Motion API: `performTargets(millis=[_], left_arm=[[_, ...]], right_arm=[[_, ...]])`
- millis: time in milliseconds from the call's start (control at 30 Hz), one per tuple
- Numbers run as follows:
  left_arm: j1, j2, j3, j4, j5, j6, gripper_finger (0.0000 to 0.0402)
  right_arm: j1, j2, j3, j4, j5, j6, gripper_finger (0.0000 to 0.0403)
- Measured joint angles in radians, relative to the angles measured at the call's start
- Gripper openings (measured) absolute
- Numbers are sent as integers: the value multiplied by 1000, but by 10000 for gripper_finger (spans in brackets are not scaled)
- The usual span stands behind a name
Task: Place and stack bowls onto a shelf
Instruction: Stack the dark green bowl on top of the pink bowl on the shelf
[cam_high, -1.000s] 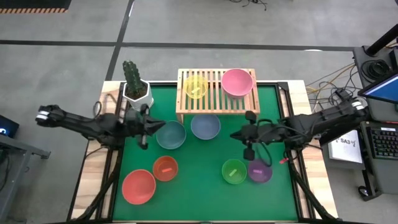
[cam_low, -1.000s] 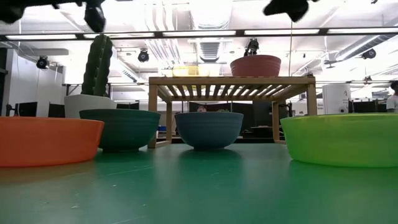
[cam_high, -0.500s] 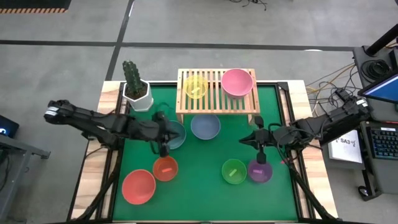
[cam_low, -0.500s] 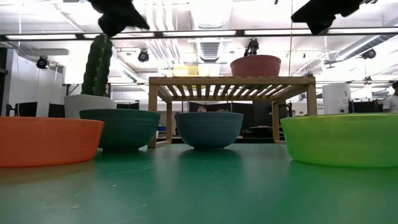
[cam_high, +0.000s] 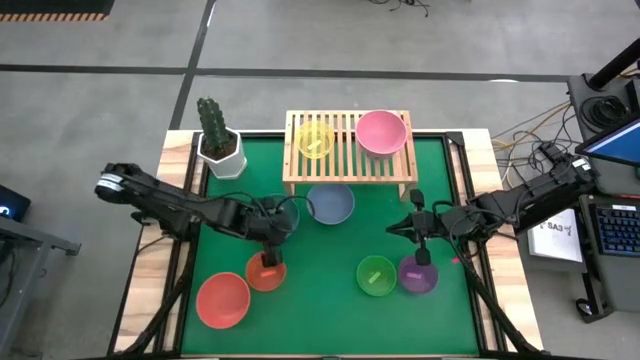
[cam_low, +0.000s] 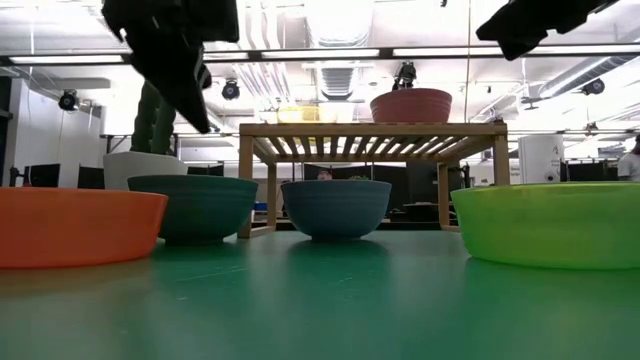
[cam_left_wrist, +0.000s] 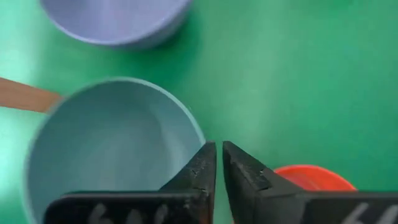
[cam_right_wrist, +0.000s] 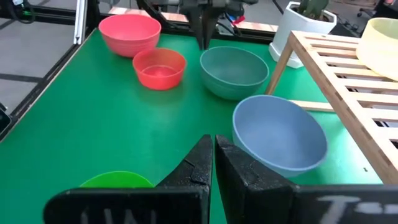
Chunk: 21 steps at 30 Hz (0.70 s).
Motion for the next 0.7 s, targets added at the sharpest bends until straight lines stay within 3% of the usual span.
performTargets(millis=[400, 533, 700], left_arm=[[0, 131, 0, -7, -38, 2, 172], [0, 172, 0, -6, -40, 2, 181], [0, 224, 0, -6, -40, 2, 153]], right_arm=[[0, -1, 0, 0, -23, -4, 9], [0, -1, 0, 0, -23, -6, 9], [0, -1, 0, 0, -23, -7, 9]])
